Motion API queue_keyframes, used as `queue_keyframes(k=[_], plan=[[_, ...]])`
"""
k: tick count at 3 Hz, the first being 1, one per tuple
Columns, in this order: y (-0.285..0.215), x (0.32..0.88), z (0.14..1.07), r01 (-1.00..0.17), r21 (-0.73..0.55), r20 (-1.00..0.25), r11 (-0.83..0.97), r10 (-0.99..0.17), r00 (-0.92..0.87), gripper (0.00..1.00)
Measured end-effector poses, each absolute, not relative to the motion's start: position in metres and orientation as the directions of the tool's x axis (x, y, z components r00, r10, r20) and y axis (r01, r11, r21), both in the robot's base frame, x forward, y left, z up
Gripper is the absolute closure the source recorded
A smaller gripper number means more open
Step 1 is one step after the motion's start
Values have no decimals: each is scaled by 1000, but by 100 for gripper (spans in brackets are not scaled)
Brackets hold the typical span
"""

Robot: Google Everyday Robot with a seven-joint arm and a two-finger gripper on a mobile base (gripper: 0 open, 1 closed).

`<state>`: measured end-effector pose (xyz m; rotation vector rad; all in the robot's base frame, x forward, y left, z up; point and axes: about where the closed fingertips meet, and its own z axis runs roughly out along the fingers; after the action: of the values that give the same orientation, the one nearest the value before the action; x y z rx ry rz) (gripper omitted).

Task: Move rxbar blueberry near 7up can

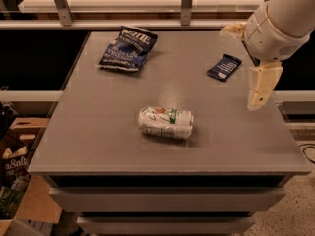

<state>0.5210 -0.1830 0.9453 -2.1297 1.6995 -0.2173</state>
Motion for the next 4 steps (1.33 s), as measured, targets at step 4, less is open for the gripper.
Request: queue_keyframes(k=[4], plan=[[-190, 592, 938, -709, -395, 129, -585, -799, 587, 0]])
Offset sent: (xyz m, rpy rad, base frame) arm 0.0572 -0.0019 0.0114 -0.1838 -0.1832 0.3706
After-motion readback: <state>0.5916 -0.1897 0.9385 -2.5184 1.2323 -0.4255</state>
